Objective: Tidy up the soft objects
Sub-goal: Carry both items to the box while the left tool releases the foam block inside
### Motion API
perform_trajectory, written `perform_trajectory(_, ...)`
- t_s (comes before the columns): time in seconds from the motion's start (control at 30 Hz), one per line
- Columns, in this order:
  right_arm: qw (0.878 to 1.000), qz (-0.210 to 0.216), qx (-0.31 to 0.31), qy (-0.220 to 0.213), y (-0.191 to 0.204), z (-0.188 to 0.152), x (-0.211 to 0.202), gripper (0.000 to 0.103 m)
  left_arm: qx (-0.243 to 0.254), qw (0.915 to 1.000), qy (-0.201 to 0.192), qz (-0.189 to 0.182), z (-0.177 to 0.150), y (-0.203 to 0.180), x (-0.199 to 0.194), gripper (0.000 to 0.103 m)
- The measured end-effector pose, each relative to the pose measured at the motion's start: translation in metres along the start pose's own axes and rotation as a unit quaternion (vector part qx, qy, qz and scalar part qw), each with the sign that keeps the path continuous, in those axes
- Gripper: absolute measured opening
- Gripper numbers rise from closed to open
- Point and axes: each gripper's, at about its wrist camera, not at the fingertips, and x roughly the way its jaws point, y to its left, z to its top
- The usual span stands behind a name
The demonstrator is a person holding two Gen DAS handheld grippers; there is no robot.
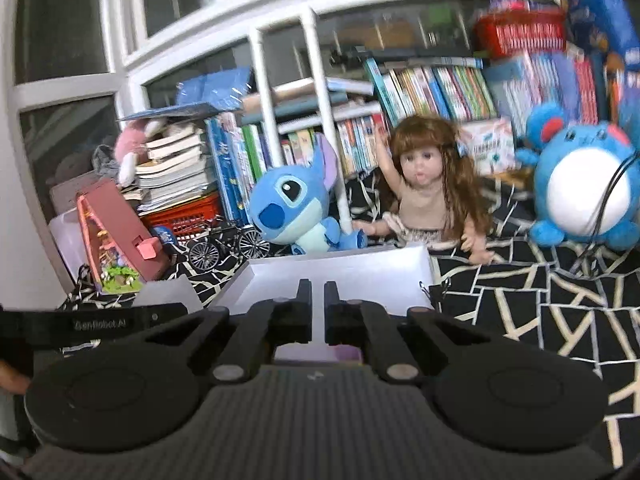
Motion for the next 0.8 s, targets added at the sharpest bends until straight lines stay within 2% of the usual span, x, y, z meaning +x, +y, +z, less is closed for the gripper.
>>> perform_trajectory(0.07,0.999,0.002,0.021,0.032,-0.011,0.005,0.018,0.01,-0.003,0.9999,0.01,0.008,0.005,0.0,0.012,0.05)
perform_trajectory(0.13,0.998,0.026,0.044,0.039,-0.019,0.001,0.018,0.015,-0.008,0.9999,0.013,0.003,0.005,0.001,0.015,0.05)
perform_trajectory(0.17,0.998,0.03,0.042,0.044,-0.02,-0.004,0.014,0.031,-0.007,0.9999,0.013,-0.002,0.003,0.001,0.015,0.05)
perform_trajectory(0.2,0.998,0.028,0.035,0.05,-0.019,-0.009,0.012,0.052,-0.003,0.9999,0.013,-0.004,0.001,0.001,0.015,0.05)
perform_trajectory(0.27,0.997,0.034,0.016,0.069,-0.015,-0.021,0.005,0.073,0.003,0.9998,0.018,-0.002,-0.005,0.0,0.017,0.05)
perform_trajectory(0.33,0.996,0.037,-0.003,0.084,-0.01,-0.031,0.002,0.077,0.0,0.9997,0.024,-0.004,-0.01,0.001,0.019,0.05)
perform_trajectory(0.4,0.995,0.025,-0.031,0.091,-0.002,-0.04,0.0,0.086,-0.006,0.9995,0.029,-0.006,-0.014,0.002,0.02,0.05)
perform_trajectory(0.67,0.986,-0.027,-0.138,0.093,0.029,-0.071,0.018,0.085,-0.002,0.9995,0.03,-0.006,-0.02,0.001,0.019,0.05)
perform_trajectory(0.7,0.986,-0.028,-0.134,0.092,0.028,-0.072,0.019,0.072,-0.002,0.9995,0.032,-0.006,-0.019,0.002,0.02,0.05)
perform_trajectory(0.8,0.991,-0.033,-0.104,0.081,0.024,-0.072,0.017,0.057,-0.003,0.9994,0.033,-0.004,-0.019,0.003,0.02,0.05)
